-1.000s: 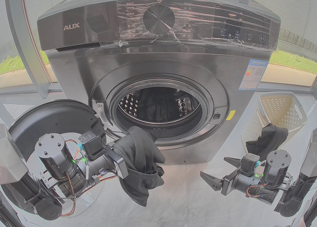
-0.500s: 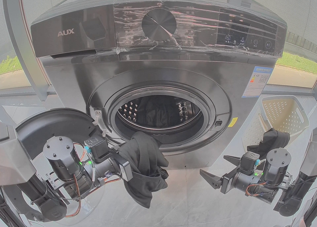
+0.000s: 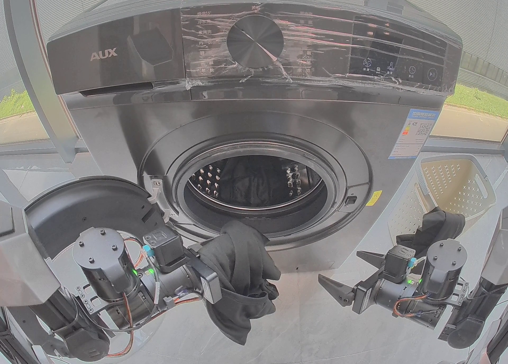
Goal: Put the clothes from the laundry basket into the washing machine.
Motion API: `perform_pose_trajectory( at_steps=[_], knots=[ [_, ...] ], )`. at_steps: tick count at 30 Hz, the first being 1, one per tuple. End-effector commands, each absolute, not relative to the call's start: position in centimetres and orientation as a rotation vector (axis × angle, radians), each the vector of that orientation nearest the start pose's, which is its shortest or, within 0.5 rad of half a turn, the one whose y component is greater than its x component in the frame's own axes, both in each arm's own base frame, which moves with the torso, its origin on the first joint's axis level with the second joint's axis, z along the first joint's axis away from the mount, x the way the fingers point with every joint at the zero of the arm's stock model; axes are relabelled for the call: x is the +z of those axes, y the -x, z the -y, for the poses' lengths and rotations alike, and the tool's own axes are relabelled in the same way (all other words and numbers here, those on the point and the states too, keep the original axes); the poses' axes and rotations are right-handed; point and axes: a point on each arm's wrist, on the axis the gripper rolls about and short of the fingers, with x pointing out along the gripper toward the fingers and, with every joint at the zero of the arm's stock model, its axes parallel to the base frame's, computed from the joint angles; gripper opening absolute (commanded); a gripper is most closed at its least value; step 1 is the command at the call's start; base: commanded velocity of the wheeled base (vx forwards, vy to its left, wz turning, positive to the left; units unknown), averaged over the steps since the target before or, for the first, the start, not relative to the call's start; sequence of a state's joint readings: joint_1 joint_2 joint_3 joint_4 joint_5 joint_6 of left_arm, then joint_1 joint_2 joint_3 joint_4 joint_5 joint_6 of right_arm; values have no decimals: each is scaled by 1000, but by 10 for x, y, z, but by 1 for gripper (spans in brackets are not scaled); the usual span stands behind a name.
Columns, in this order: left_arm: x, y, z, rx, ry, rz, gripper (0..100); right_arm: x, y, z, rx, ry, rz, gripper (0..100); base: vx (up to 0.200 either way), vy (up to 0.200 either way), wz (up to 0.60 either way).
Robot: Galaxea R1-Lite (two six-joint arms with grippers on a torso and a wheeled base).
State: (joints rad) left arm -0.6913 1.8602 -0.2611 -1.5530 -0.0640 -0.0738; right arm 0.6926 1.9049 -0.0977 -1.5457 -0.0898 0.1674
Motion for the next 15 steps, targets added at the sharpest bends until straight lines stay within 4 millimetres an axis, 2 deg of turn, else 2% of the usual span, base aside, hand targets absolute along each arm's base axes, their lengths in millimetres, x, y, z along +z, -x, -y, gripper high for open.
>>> perform_pose_trajectory(
  at_steps=[1, 15],
  knots=[
    [107, -195, 170, -753, 54, -69, 0, 70, -174, -149, 600, -57, -295, 100, 0, 0, 0],
    [103, -193, 173, -733, 60, -85, 0, 69, -173, -150, 602, -55, -299, 100, 0, 0, 0]
  ],
)
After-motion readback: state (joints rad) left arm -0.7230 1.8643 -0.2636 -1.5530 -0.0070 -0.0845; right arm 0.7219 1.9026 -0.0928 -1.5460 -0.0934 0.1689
